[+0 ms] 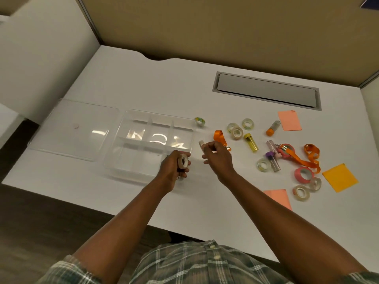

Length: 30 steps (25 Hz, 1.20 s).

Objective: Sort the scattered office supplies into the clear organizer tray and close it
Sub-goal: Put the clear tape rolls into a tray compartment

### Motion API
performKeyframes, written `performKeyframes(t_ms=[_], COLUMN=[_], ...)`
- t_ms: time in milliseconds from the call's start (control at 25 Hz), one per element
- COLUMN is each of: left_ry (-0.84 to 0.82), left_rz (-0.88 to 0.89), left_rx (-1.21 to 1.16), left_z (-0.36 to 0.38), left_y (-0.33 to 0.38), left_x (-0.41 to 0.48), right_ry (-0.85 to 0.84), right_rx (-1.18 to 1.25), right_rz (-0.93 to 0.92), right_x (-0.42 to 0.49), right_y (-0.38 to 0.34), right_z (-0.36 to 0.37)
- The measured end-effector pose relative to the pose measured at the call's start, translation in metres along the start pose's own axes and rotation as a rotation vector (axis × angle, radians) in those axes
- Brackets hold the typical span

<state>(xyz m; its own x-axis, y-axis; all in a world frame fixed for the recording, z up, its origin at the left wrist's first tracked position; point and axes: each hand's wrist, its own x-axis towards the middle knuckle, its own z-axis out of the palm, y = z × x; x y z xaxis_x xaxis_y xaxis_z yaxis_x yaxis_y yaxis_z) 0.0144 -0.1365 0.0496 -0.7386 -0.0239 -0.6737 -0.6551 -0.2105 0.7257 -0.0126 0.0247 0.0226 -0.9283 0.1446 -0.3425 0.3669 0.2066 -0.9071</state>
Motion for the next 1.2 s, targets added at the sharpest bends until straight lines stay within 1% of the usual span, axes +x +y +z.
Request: performKeyframes(t_ms=[40,120,280,400,480,600,680,760,960,1080,1200], left_ry=[0.027,0.075,0.114,0.151,0.128,0.119,0.117,0.111,0.118,0.085,0.064], left_rz=[0.017,0.097,0.373,0.536,0.646,0.776,0.81,0.815,0.857,0.845,0.844], left_rx=[0.042,0.236,0.659,0.861,1.002,1.303,1.467,1.532,1.608,1.631,1.607], left_z=[-0.008,-0.025,-0.051,-0.057,-0.056,-0.051,-0.047,-0.044,-0.04,-0.04,-0.039], left_y=[0.006,0.016,0.024,0.031,0.036,0.042,0.043,0.043,0.045,0.046,0.048], left_x=[0.001,0.009,0.033,0.055,0.067,0.081,0.09,0.098,0.11,0.113,0.114], right_ry=[-0.008,-0.015,-0.039,-0.051,-0.029,-0.011,-0.01,-0.012,-0.026,-0.033,-0.017], right_rx=[-0.007,-0.113,-0.465,-0.794,-0.93,-1.088,-1.153,-1.201,-1.249,-1.211,-1.115], right_rz=[-0.012,-0.075,-0.281,-0.466,-0.541,-0.599,-0.591,-0.576,-0.554,-0.529,-0.514], right_x=[0.002,0.01,0.027,0.035,0.041,0.047,0.05,0.053,0.057,0.056,0.052], right_y=[-0.005,-0.014,-0.019,-0.017,-0.018,-0.024,-0.026,-0.026,-0.026,-0.024,-0.023], right_z=[0.011,0.031,0.056,0.062,0.063,0.065,0.067,0.068,0.072,0.071,0.067])
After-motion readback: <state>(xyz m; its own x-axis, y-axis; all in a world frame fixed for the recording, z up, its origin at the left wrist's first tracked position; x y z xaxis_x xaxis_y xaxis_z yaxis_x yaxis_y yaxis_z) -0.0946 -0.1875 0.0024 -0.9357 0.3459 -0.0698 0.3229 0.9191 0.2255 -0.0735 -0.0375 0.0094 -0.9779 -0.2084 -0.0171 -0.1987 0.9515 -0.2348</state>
